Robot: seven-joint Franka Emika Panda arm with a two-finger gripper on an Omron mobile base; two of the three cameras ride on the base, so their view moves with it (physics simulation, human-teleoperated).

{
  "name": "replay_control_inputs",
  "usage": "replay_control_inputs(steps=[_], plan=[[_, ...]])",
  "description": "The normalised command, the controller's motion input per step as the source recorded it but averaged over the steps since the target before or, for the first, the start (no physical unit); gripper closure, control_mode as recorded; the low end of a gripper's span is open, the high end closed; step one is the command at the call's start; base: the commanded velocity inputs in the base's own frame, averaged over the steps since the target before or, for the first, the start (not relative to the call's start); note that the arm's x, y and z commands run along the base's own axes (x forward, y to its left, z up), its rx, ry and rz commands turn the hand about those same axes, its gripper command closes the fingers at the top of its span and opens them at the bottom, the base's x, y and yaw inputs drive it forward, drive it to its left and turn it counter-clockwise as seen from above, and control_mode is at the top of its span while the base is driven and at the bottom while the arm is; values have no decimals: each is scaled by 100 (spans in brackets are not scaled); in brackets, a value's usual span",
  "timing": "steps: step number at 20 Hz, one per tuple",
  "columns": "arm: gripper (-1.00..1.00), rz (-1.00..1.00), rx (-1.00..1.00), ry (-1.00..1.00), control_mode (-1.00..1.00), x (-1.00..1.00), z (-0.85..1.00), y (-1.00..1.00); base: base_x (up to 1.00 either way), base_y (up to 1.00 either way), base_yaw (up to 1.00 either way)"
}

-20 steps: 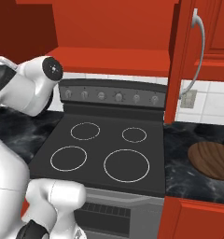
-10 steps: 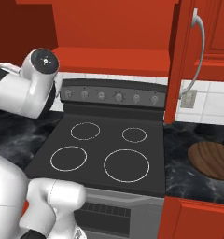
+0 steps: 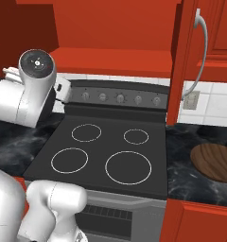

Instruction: Open the cabinet. Pick the bowls from the counter and place them in the cabinet. Then close the cabinet.

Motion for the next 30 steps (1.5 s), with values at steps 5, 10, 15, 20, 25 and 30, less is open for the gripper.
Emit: replay_control_inputs(steps=[5, 10, 15, 20, 25, 30], plan=[[-100, -5, 1, 2, -100, -40, 0, -25, 0, 0, 0], [-100, -9, -7, 0, -100, -44, 0, -5, 0, 0, 0], [-100, -9, -17, 0, -100, -27, 0, 0, 0, 0, 0], [-100, -2, -1, 0, -100, 0, -2, -4, 0, 0, 0], [-100, 0, 0, -1, -100, -4, 0, -9, 0, 0, 0], [-100, 0, -6, 0, -100, -34, -11, -15, 0, 0, 0]])
